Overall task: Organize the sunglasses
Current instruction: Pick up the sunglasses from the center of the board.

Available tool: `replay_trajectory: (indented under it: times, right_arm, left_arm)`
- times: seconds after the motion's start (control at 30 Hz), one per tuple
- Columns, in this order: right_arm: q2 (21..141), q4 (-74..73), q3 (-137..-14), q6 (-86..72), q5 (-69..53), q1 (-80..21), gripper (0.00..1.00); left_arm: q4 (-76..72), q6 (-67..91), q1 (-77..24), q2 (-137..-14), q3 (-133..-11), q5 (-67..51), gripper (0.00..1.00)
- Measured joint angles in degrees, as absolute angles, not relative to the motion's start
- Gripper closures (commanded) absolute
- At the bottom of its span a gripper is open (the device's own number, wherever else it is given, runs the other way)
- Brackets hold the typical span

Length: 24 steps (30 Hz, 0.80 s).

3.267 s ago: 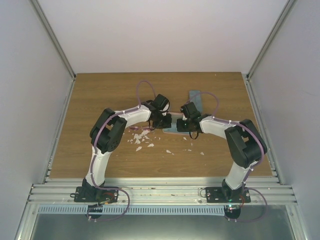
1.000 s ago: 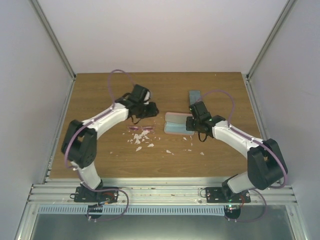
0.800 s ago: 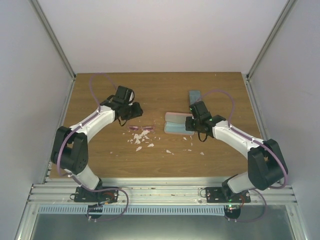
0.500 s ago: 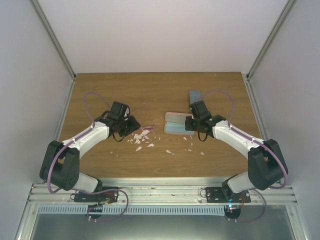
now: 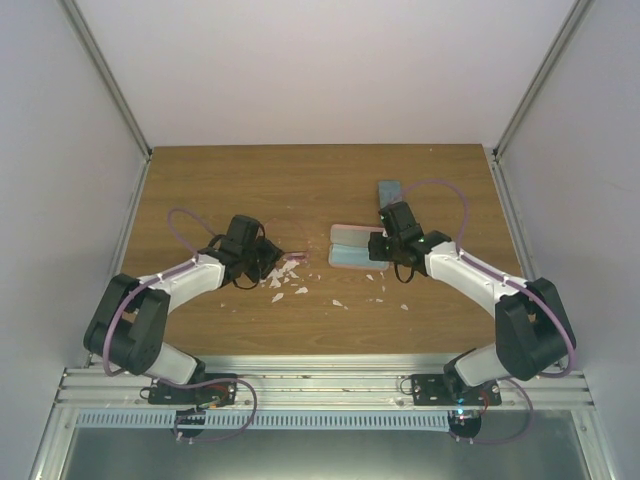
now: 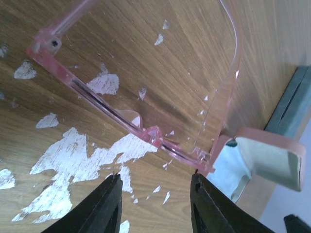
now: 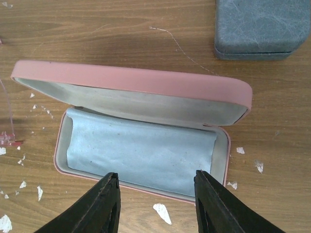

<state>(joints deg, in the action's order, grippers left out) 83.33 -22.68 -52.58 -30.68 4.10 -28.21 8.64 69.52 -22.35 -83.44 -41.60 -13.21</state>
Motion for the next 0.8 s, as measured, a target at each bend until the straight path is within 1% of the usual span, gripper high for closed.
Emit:
replay_trajectory:
  times: [0.07, 0.13, 0.27, 0.37, 0.67, 0.8]
  right_arm:
    - [83.33, -22.55, -52.21, -30.68, 4.08, -28.21, 0.57]
    - [83.24, -22.31, -51.70, -30.65, 4.10, -28.21, 0.57]
    - [83.18, -21.98, -50.85, -30.63, 4.10, -28.21, 0.57]
    - [83.11, -21.87, -50.33, -30.59, 4.10, -28.21, 0.57]
    - [83.02, -21.69, -50.02, -30.41, 4.14, -28.21, 0.57]
    - [83.02, -21.52, -49.80, -30.41, 4.14, -28.21, 0.57]
  left_arm:
    - [7.64, 72.25, -22.72, -84.40, -41.60, -12.23, 0.64]
    - [7.25, 74.24, -22.94, -85.08, -41.67, -11.05, 0.65]
    - [6.98, 76.93, -23.59, -86.65, -41.91, -8.75, 0.59]
    - [6.96, 78.06, -23.79, -88.68, -42.26, -8.05, 0.58]
    - [6.66, 79.02, -23.83, -93.62, -45.87, -6.52, 0.59]
    - [6.63, 79.02, -23.88, -94.56, -46.48, -6.31, 0.63]
